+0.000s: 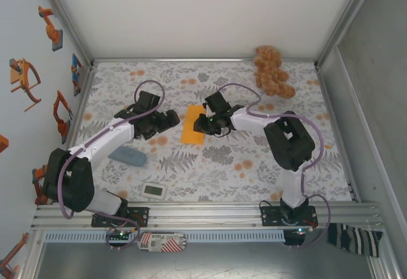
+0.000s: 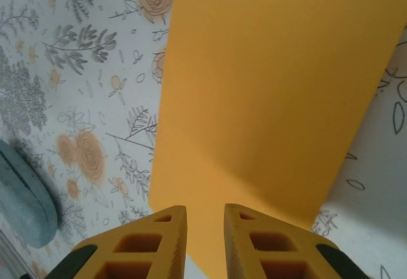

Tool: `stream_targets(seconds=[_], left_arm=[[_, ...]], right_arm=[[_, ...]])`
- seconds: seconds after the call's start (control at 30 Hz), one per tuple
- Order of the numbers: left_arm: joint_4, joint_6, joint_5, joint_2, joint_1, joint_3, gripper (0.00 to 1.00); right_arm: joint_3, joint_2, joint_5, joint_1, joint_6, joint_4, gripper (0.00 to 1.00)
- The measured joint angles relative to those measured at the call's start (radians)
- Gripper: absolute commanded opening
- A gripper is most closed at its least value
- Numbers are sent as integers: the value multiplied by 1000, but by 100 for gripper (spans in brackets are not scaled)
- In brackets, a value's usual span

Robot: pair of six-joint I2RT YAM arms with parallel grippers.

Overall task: Fold a paper plane with a square sheet of paper (pick it up from the middle)
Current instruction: Third fold the triangle at the center of the table.

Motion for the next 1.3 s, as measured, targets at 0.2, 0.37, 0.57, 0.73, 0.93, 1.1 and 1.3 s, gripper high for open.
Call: stream_targets(seconds=[0.2, 0.37, 0.57, 0.73, 0.93, 1.1, 1.3], left_arm=[[14, 0, 8, 6, 0, -2, 96], [32, 0, 31, 26, 0, -2, 97], [53, 0, 71, 40, 0, -2, 100], [103, -12, 135, 47, 1, -12, 98], [158, -70, 189, 47, -21, -51, 97], [207, -132, 204, 47, -84, -83, 95], [304, -219, 222, 97, -154, -105, 83]], right_arm=[[16, 52, -4, 0, -35, -24, 21], [15, 51, 1, 0, -140, -85, 21], [-39, -14, 41, -25, -320, -189, 17], [-80, -105, 55, -48, -365, -229, 20], [-182, -250, 67, -48, -203, -81, 22], [-202, -225, 84, -50, -105, -21, 22], [-195, -155, 78, -61, -69, -3, 21]])
